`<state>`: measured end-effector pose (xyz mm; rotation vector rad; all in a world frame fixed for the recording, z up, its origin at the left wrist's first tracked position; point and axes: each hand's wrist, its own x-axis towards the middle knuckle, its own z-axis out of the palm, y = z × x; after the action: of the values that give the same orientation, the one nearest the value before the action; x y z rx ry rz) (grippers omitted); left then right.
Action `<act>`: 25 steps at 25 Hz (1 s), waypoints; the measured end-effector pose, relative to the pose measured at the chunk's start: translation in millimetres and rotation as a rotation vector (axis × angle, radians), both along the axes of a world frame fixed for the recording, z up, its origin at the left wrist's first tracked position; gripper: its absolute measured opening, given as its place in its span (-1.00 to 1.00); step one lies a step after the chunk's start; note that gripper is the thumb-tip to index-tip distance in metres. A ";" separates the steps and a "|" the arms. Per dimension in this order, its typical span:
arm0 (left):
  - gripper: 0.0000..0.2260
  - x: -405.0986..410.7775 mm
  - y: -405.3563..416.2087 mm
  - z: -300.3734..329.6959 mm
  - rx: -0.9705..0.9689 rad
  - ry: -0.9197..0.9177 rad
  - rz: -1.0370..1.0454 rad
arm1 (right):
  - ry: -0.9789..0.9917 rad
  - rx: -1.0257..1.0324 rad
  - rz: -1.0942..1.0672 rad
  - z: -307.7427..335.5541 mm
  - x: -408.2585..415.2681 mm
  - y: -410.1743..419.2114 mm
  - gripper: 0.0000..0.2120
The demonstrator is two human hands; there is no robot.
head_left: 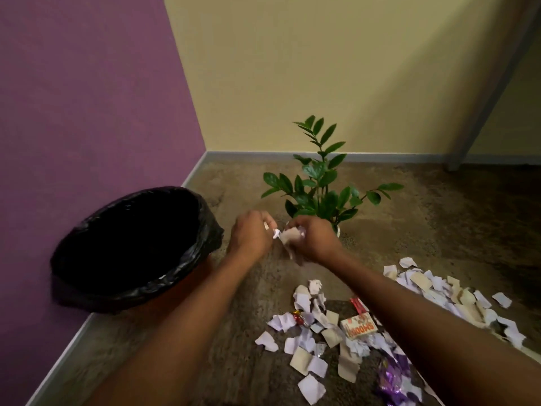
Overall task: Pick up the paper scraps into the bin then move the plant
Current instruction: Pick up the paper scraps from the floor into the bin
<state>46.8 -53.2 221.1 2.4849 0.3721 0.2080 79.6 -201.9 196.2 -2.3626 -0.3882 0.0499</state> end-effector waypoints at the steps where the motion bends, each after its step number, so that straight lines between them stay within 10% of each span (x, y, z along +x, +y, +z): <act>1: -0.84 -0.3 14.0 19.2 0.025 -0.020 0.012 | -0.030 0.026 0.008 19.0 -0.1 13.0 -0.75; 14: -0.81 -46.2 188.0 107.8 0.222 0.171 0.241 | 0.002 0.266 0.303 95.8 -12.5 221.3 -0.74; 25: -0.88 -42.6 182.2 101.6 0.111 0.132 0.197 | 0.159 0.444 0.316 71.2 -18.3 189.5 -0.69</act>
<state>4.2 129.0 322.7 2.5772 0.6793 0.1484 61.3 -12.5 267.4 -1.8305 -0.6221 0.2693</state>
